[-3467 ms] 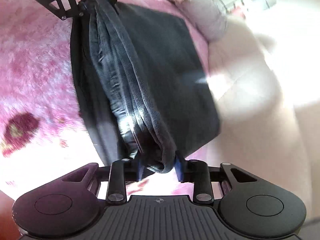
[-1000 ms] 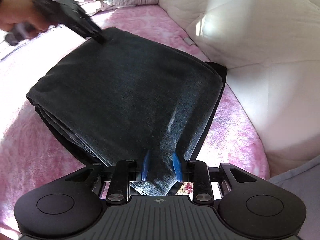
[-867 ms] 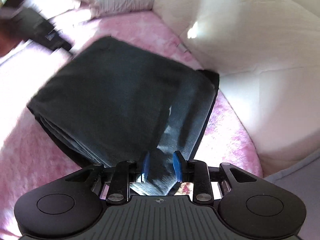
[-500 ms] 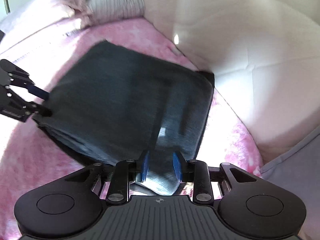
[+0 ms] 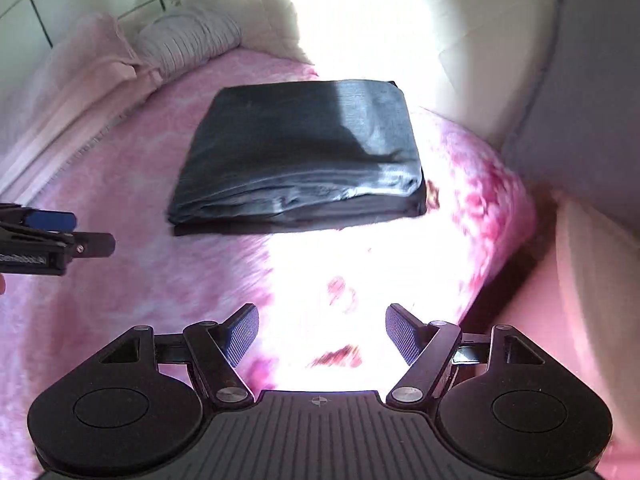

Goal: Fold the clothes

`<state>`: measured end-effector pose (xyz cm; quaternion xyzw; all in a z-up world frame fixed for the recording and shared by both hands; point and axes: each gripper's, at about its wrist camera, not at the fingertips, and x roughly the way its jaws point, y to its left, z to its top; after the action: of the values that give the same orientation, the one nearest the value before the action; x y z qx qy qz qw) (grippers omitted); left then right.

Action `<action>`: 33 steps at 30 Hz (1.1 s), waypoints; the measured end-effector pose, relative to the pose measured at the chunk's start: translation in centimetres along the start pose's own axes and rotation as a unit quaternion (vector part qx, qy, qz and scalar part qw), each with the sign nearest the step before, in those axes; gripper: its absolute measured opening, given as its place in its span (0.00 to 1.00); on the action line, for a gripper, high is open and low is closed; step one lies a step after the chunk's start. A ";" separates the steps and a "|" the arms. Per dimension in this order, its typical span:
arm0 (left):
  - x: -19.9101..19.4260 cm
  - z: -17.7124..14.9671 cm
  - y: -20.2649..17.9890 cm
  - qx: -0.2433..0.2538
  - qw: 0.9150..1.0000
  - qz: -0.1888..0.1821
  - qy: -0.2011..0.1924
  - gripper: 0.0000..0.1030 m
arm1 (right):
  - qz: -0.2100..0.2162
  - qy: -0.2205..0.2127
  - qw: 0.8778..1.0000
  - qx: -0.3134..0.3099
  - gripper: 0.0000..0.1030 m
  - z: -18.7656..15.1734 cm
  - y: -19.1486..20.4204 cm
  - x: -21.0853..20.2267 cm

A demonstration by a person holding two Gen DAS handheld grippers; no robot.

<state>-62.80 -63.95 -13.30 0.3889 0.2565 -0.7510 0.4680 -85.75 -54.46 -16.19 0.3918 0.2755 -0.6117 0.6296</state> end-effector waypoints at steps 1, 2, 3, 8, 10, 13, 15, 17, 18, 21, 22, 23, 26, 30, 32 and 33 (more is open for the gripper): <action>-1.6 -0.5 0.1 -0.005 1.000 0.000 -0.010 0.84 | -0.004 -0.002 1.000 0.002 0.71 -0.5 0.6 -1.2; -3.1 -0.9 0.3 -0.009 1.000 0.001 -0.019 0.87 | -0.009 -0.005 1.000 0.003 0.71 -1.0 1.1 -2.4; -4.4 -1.3 0.4 -0.013 1.000 0.001 -0.027 0.88 | -0.013 -0.007 1.000 0.005 0.71 -1.5 1.7 -3.6; -10.0 -2.4 0.6 -0.032 0.998 -0.008 -0.054 0.89 | -0.051 -0.038 0.998 0.026 0.72 -2.7 3.7 -10.6; -12.1 -2.7 0.0 -0.036 0.997 -0.010 -0.062 0.91 | -0.059 -0.046 0.996 0.037 0.72 -3.0 4.4 -12.8; -15.1 -3.3 -0.9 -0.041 0.996 -0.009 -0.078 0.93 | -0.064 -0.054 0.996 0.041 0.81 -3.2 5.6 -15.4; -16.6 -3.8 -1.5 -0.045 0.996 -0.007 -0.083 0.94 | -0.066 -0.058 0.996 0.035 0.84 -3.2 6.2 -16.5; -17.8 -4.2 -2.1 -0.049 0.995 -0.003 -0.085 0.94 | -0.063 -0.063 0.996 0.030 0.85 -3.3 6.7 -17.4; -18.2 -4.4 -2.4 -0.052 0.995 -0.001 -0.085 0.95 | -0.059 -0.065 0.996 0.026 0.85 -3.3 7.0 -17.9; -19.0 -5.0 -3.3 -0.068 0.994 0.012 -0.085 0.95 | -0.051 -0.072 0.996 0.005 0.85 -3.2 7.4 -18.6; -19.3 -5.3 -3.6 -0.074 0.994 0.014 -0.083 0.95 | -0.049 -0.074 0.996 -0.003 0.85 -3.2 7.5 -18.9; -19.6 -5.6 -4.1 -0.076 0.994 0.015 -0.082 0.95 | -0.048 -0.076 0.996 -0.010 0.85 -3.2 7.5 -19.1; -20.1 -6.2 -5.8 -0.076 0.993 0.027 -0.086 0.95 | -0.036 -0.082 0.996 -0.020 0.85 -3.7 7.1 -19.9; -20.7 -6.8 -7.3 -0.082 0.992 0.034 -0.084 0.95 | -0.021 -0.077 0.996 -0.035 0.85 -4.4 6.5 -20.1; -20.7 -6.8 -7.9 -0.079 0.993 0.040 -0.083 0.95 | -0.019 -0.075 0.996 -0.039 0.85 -4.5 6.2 -20.3; -20.7 -6.8 -8.0 -0.077 0.993 0.043 -0.084 0.95 | -0.017 -0.076 0.996 -0.040 0.85 -4.6 6.1 -20.3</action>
<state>-62.32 -44.95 0.11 0.2977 0.2569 -0.7382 0.5481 -81.16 -39.75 -0.92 0.3135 0.2575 -0.6386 0.6539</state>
